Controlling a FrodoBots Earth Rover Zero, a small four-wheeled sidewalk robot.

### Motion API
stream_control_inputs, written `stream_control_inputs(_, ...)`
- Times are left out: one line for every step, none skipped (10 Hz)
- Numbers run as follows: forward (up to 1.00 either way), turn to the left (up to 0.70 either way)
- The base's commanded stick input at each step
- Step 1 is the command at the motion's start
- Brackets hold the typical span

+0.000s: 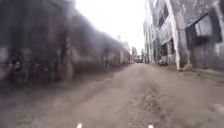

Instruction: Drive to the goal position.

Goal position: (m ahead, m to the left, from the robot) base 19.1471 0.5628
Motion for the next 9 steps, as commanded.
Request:
stream_control_inputs(1.0,0.07)
stream_control_inputs(1.0,0.07)
stream_control_inputs(1.0,0.07)
stream_control_inputs(1.0,0.07)
stream_control_inputs(1.0,0.07)
stream_control_inputs(1.0,0.07)
stream_control_inputs(1.0,0.07)
stream_control_inputs(1.0,0.07)
stream_control_inputs(1.0,0.07)
